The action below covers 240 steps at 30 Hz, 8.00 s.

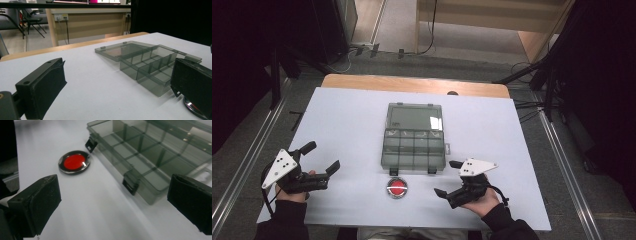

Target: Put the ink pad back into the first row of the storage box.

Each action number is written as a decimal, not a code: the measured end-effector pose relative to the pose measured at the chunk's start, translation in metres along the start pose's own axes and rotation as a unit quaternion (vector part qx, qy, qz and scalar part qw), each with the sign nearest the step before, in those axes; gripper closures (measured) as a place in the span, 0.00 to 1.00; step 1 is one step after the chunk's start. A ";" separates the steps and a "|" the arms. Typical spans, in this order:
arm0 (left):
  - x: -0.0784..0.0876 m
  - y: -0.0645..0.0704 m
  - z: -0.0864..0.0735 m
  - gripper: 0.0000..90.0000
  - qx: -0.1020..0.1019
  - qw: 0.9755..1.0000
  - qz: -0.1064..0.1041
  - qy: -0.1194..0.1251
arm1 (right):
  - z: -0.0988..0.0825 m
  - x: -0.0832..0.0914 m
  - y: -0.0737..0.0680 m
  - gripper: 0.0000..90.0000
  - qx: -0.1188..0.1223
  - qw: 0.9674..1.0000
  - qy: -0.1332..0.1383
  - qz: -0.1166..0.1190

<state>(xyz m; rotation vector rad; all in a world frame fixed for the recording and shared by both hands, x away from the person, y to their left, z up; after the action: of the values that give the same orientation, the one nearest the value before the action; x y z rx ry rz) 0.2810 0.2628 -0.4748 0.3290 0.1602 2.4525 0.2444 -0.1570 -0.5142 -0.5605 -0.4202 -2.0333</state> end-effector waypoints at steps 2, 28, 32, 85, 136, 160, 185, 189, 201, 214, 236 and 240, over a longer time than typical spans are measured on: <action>0.000 0.000 0.000 0.00 0.000 1.000 0.000 0.000 | 0.003 -0.005 -0.005 0.00 0.006 1.000 -0.008 0.011; 0.000 0.000 0.000 0.00 0.003 1.000 -0.003 0.000 | 0.041 -0.057 -0.041 0.00 0.066 0.993 -0.052 0.078; 0.000 0.001 0.000 0.00 0.001 1.000 -0.005 -0.001 | 0.048 -0.069 -0.046 0.00 0.071 0.992 -0.053 0.085; -0.001 0.003 0.000 0.00 -0.005 1.000 -0.007 -0.004 | 0.052 -0.115 -0.059 0.34 0.104 0.982 -0.148 0.050; -0.002 0.004 -0.001 0.00 -0.017 1.000 0.003 -0.006 | 0.112 -0.064 0.044 0.34 -0.003 0.997 -0.058 -0.043; -0.004 0.005 -0.003 0.00 -0.018 1.000 -0.002 -0.016 | 0.094 -0.106 0.088 0.34 -0.044 0.986 -0.134 -0.084; -0.005 0.005 -0.003 0.00 -0.019 1.000 -0.002 -0.015 | 0.086 -0.063 0.085 0.00 -0.054 0.988 -0.073 -0.123; -0.005 0.005 -0.003 0.00 -0.020 1.000 -0.001 -0.017 | 0.081 -0.045 0.085 0.00 -0.050 0.988 -0.052 -0.134; -0.005 0.005 -0.004 0.00 -0.023 1.000 0.000 -0.021 | 0.059 0.005 0.080 0.00 -0.076 0.984 -0.028 -0.158; -0.007 0.006 -0.003 0.00 -0.023 1.000 -0.002 -0.020 | 0.044 0.033 0.069 0.00 -0.089 0.979 0.011 -0.184; -0.007 0.007 -0.003 0.00 -0.023 1.000 -0.007 -0.019 | -0.008 0.054 0.056 0.00 -0.107 0.967 0.042 -0.227; -0.007 0.007 -0.003 0.00 -0.022 0.999 -0.010 -0.022 | -0.017 0.061 0.055 0.00 -0.108 0.964 0.053 -0.236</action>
<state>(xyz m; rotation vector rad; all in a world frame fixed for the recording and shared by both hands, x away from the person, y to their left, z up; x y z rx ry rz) 0.2814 0.2525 -0.4777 0.3590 0.0907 2.4235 0.2613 -0.2355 -0.4913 -0.5122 -0.2871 -2.5780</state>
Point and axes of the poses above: each handheld gripper's, and its own axes: x roughly backward along the jaws, z roughly out of its top, y roughly to its right, the point moved 4 cm from there along -x, roughly forward along the jaws, and after that the axes turned 11 degrees about x, right-handed, at the moved point
